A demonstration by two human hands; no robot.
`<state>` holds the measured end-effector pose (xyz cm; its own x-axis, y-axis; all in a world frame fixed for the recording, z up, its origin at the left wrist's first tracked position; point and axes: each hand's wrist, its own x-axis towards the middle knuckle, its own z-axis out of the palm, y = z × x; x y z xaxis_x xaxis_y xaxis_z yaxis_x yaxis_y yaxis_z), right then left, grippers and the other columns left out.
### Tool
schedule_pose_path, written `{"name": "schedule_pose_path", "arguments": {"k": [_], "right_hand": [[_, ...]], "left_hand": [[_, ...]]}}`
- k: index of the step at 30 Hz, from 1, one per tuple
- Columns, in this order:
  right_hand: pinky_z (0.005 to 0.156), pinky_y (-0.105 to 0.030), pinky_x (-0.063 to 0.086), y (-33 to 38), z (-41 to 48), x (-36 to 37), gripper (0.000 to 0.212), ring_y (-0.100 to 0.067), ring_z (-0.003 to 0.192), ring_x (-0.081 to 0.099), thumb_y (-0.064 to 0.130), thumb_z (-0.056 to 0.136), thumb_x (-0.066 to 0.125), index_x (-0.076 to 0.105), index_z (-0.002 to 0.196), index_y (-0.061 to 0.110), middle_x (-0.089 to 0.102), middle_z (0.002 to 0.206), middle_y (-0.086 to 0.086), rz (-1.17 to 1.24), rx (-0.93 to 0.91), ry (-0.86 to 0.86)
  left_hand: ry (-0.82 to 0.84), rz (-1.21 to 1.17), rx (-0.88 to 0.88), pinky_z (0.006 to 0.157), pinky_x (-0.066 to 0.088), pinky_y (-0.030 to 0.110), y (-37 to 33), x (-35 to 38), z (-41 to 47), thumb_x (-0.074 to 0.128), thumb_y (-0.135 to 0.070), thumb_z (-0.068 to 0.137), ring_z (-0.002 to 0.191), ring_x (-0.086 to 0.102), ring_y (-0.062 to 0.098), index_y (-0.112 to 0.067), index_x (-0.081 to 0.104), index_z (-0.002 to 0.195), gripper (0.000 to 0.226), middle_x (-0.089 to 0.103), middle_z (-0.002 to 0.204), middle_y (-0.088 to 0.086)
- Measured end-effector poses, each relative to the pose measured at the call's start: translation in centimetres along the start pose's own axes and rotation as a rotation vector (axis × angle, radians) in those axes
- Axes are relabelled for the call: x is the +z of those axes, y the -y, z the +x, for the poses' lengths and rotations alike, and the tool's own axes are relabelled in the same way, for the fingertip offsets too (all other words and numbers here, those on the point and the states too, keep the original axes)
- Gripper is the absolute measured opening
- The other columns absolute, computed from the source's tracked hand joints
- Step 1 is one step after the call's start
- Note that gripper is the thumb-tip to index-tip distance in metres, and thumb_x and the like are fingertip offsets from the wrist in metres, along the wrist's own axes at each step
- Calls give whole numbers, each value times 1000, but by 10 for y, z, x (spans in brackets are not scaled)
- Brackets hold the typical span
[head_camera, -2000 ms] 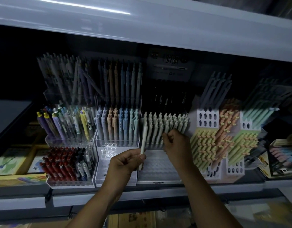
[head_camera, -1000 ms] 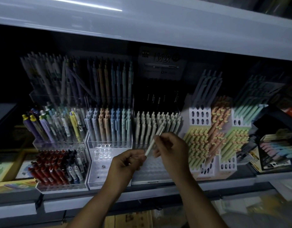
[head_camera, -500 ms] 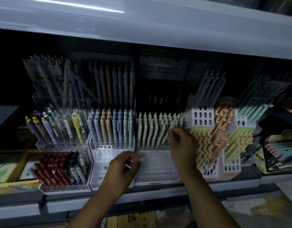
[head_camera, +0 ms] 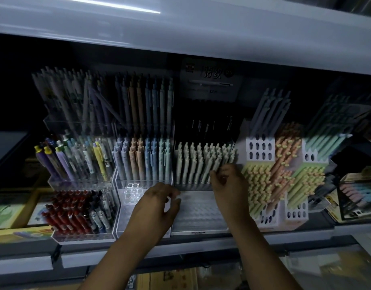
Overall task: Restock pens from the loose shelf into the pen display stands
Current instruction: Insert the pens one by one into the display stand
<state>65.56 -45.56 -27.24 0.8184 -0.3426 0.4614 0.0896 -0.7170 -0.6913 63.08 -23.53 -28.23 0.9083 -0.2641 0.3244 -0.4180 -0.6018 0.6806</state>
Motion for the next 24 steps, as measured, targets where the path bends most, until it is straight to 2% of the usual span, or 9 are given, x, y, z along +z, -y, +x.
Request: {"name": "schedule_pose_path", "arguments": {"k": [2,5,8,11,14,18,21,24], "right_hand": [[63,-23,46,7,1,-6,18,-14,68,60,24,93,71,61,102,10,62,77,-2,22,-67,-50],[63,-30,47,17,10,-14,21,-17,67,56,28,96,68,64,110,13,58,82,-1,-2,-173,-32],[64,-32,48,24,21,-13,16,-18,69,56,29,96,67,68,104,15,55,91,-3,-61,-183,4],[65,-33,49,26,29,-8,12,-17,66,54,22,93,69,68,85,13,54,83,-2,-71,-192,33],[65,-28,42,29,33,-8,13,-11,64,48,16,90,72,67,79,12,47,76,6,-58,-176,41],[65,-26,39,31,37,-15,14,-6,67,46,21,88,74,68,77,16,48,75,7,-83,-168,79],[65,-31,48,31,42,-19,14,-14,67,54,23,89,74,69,78,16,53,77,5,-73,-170,140],[67,-34,52,36,43,-25,14,-24,74,61,24,89,74,69,92,12,59,82,-4,-76,-198,177]], "left_hand": [[-7,0,4,73,40,8,-1,1,0,69,-24,94,86,57,2,-27,69,105,12,61,99,-15],[-4,-9,1,74,47,18,-2,3,-2,69,-24,94,86,57,1,-27,69,106,12,60,98,-16],[0,-19,-23,76,50,22,-4,3,-5,68,-26,95,87,57,0,-29,69,106,11,61,99,-18],[6,-22,-47,76,47,17,-8,0,-11,67,-26,95,89,58,0,-30,68,105,11,62,100,-19],[11,-20,-85,75,45,13,-12,-1,-16,67,-26,95,89,59,0,-33,67,103,11,62,102,-21],[-2,0,-126,69,38,6,-20,-5,-19,67,-25,94,89,58,-2,-35,66,102,13,62,101,-23],[-30,29,-141,66,38,6,-29,-12,-19,65,-29,96,91,56,-5,-36,65,104,11,60,101,-25],[-77,55,-162,69,38,8,-43,-25,-19,63,-31,98,92,55,-7,-36,65,106,10,58,102,-26]]}}
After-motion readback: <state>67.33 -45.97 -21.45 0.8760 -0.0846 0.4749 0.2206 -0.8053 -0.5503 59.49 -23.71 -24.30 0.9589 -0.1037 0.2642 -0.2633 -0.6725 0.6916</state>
